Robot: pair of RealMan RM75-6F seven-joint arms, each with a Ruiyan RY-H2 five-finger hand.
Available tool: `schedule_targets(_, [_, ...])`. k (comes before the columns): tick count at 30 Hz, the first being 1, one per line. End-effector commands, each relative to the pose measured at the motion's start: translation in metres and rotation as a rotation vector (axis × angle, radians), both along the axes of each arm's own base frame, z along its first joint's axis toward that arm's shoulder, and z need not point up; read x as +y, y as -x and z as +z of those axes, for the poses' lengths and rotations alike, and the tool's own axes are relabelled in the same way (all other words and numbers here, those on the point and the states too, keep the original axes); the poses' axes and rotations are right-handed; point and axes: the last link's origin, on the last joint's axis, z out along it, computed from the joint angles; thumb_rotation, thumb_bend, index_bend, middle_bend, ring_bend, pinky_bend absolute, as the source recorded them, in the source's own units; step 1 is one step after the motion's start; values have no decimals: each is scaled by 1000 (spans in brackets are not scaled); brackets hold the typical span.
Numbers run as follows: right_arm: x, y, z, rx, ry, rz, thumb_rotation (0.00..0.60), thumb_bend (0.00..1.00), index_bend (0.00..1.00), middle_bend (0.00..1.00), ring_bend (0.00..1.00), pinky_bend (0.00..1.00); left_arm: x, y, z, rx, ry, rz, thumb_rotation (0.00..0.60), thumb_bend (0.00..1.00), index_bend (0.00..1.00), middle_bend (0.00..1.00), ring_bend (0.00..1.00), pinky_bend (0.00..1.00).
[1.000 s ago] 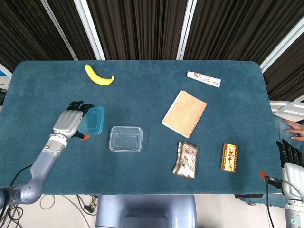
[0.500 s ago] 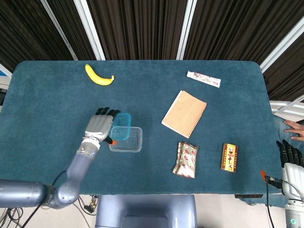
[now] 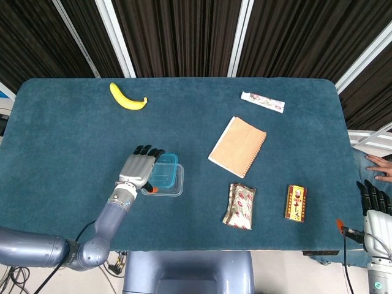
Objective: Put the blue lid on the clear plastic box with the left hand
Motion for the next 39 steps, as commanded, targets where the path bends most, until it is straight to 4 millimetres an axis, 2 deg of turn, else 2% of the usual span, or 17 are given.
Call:
schedule_targets(1, [0,0,0,-1,2,0,600,268,44,0,0,0,0,1,-3,11,-2,7,600,280,133,330,0,0])
schedule_targets(15, [0,0,1,-3,3,1,600,268,44,0,0,0,-5,3,-27,22,13,2,600,279,133,329,0,0])
schedule_targets(39, [0,0,1,-11,1,3,600,268,44,0,0,0,-9,-3,-41,78,-7,-4,600,276,131,319,0,0])
